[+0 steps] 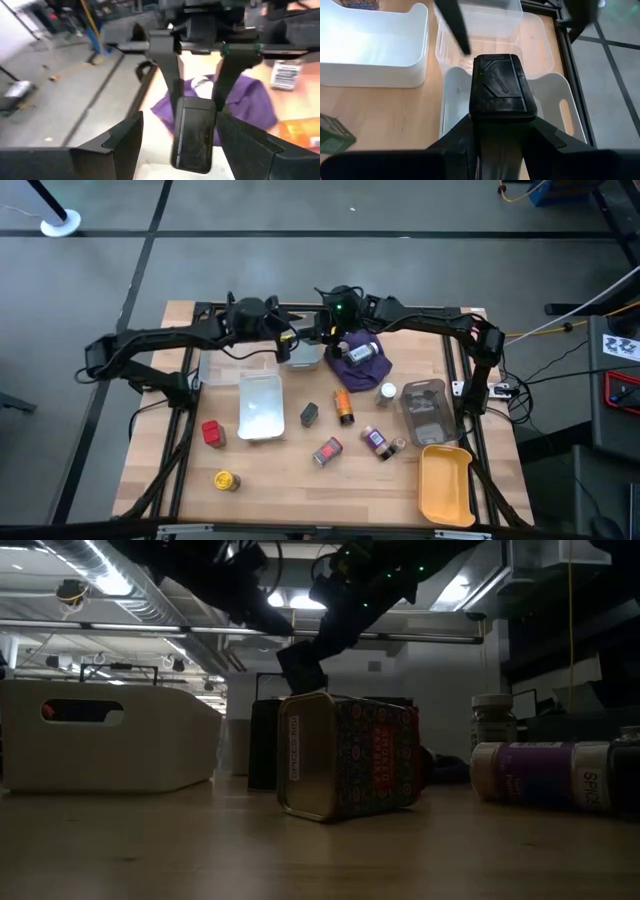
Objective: Sort spices by type
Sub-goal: Put the top right black seasoning can into the gray bin
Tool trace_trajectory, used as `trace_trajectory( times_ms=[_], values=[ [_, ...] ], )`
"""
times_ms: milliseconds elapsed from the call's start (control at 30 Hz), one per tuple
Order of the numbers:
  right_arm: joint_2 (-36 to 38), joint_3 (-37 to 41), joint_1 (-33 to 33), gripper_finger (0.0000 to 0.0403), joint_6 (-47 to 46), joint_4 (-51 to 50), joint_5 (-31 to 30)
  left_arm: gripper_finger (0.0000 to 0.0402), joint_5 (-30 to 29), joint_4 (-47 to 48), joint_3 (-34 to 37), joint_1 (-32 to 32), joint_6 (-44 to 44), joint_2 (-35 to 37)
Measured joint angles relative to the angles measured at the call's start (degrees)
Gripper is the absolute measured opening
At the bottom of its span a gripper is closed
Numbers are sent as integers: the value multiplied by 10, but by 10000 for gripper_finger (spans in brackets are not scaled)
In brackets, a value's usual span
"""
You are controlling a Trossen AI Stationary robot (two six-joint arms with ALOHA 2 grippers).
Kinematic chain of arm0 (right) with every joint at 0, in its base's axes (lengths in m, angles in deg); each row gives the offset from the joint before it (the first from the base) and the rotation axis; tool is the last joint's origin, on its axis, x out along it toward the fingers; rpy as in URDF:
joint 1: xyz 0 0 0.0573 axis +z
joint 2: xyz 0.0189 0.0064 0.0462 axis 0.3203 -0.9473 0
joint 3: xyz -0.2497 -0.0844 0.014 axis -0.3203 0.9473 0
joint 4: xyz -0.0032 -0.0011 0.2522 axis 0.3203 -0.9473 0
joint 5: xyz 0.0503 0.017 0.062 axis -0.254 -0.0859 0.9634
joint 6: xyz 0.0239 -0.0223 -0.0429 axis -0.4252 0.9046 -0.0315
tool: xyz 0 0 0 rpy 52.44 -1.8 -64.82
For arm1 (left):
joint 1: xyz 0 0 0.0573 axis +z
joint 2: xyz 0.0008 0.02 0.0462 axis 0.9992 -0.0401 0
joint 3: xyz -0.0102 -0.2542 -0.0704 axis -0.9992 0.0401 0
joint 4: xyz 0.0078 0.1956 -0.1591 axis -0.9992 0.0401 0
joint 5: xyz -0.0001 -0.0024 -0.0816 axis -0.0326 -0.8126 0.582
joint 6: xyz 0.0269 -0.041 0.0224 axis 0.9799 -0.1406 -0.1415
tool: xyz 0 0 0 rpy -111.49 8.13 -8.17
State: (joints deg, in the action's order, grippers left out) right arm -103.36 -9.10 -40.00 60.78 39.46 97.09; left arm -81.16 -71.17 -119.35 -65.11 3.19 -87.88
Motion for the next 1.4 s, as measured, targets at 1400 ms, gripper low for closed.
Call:
trace_trajectory(
  times_ms=[1400],
  values=[
    [1, -1, 0, 173, -6, 18, -19, 112, 53, 33, 0, 32, -27, -59]
  ],
)
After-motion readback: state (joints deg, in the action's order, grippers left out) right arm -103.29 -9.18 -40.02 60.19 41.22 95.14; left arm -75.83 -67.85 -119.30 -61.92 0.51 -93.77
